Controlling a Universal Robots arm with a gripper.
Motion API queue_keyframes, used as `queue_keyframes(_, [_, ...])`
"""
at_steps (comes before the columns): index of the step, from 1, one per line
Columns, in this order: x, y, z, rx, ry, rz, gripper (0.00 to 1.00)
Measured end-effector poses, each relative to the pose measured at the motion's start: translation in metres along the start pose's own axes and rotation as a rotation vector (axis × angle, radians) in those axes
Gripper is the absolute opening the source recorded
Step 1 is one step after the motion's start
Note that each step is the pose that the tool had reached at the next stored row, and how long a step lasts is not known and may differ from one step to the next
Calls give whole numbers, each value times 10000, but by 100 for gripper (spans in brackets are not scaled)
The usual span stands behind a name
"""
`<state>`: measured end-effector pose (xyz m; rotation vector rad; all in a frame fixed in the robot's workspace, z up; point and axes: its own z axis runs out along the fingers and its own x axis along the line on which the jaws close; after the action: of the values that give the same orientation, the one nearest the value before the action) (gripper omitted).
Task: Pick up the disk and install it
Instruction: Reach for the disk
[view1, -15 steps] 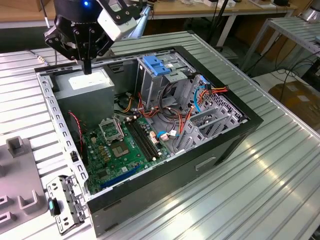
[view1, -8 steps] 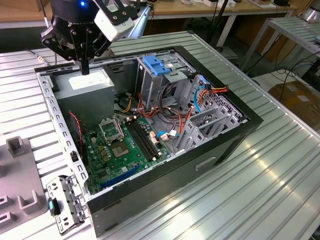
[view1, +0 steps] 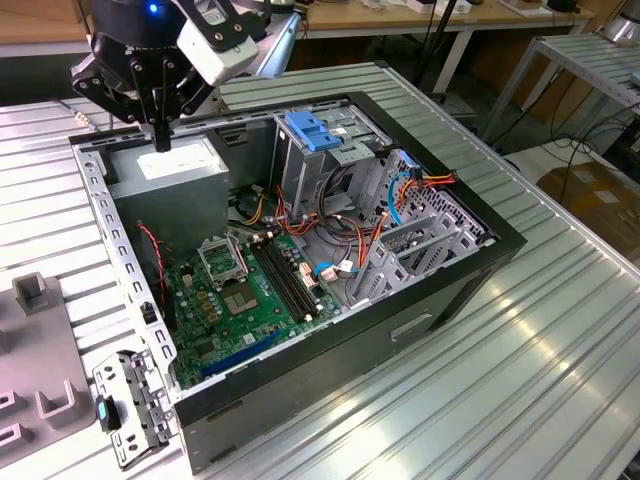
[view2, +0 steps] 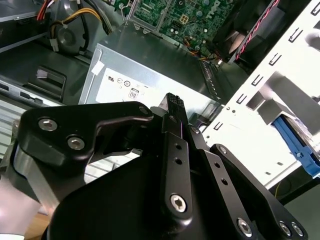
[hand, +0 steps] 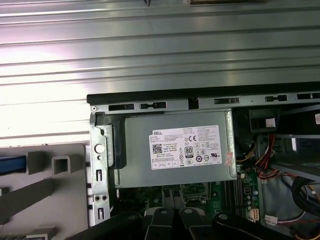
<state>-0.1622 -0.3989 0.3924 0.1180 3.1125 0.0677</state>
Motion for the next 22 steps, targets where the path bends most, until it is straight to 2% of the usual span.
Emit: queue_keyframes(22, [196, -16, 13, 2, 16, 1, 11])
